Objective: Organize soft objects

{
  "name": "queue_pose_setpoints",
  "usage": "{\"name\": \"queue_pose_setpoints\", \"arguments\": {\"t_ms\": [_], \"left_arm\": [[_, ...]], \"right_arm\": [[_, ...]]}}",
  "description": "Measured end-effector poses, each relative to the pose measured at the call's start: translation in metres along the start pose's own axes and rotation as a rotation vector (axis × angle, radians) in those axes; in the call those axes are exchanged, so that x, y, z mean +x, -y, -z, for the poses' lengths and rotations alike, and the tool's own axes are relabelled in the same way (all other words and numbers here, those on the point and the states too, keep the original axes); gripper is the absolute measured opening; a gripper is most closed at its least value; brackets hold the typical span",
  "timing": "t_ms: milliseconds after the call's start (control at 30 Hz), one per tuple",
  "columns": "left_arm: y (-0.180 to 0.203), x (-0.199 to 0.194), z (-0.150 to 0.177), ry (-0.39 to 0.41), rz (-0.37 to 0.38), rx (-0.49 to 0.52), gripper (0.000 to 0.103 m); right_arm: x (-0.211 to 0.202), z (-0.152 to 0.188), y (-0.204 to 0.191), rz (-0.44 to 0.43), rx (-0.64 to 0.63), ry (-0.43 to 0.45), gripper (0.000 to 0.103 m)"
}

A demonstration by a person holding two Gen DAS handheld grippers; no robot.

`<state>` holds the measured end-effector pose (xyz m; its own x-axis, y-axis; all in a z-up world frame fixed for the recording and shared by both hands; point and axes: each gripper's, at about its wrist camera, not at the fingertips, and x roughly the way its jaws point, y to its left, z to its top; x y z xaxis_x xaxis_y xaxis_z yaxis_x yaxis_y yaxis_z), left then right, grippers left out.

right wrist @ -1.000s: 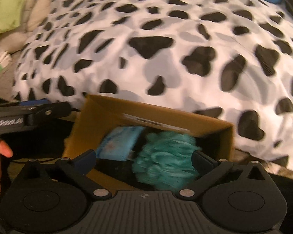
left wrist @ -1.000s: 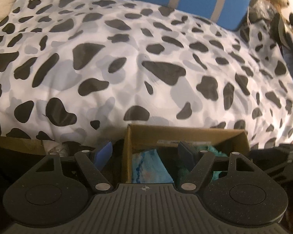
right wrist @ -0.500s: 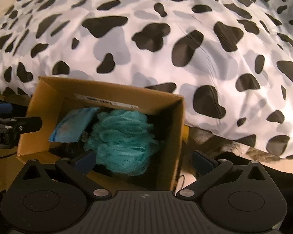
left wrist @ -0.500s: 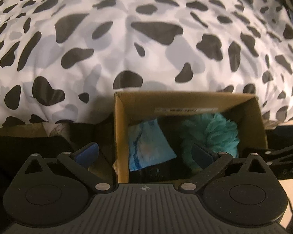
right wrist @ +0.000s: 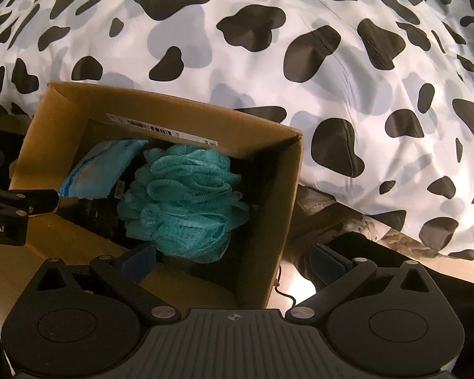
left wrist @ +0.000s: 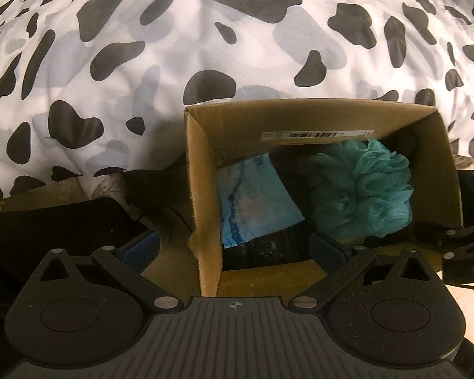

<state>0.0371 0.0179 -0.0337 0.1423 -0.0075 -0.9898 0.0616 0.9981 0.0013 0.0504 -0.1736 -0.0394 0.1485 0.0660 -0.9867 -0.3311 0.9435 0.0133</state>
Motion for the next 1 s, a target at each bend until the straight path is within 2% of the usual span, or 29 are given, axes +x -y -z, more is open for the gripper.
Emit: {"name": "queue_pose_setpoints", "arguments": {"t_ms": [1000], "left_arm": [[0.0088,-0.0016,0.0004,0.003,-0.018,0.063,0.103]], "right_arm": [[-0.0003,-0.0011,-0.0066,0.010,-0.049,0.002,0.103]]}}
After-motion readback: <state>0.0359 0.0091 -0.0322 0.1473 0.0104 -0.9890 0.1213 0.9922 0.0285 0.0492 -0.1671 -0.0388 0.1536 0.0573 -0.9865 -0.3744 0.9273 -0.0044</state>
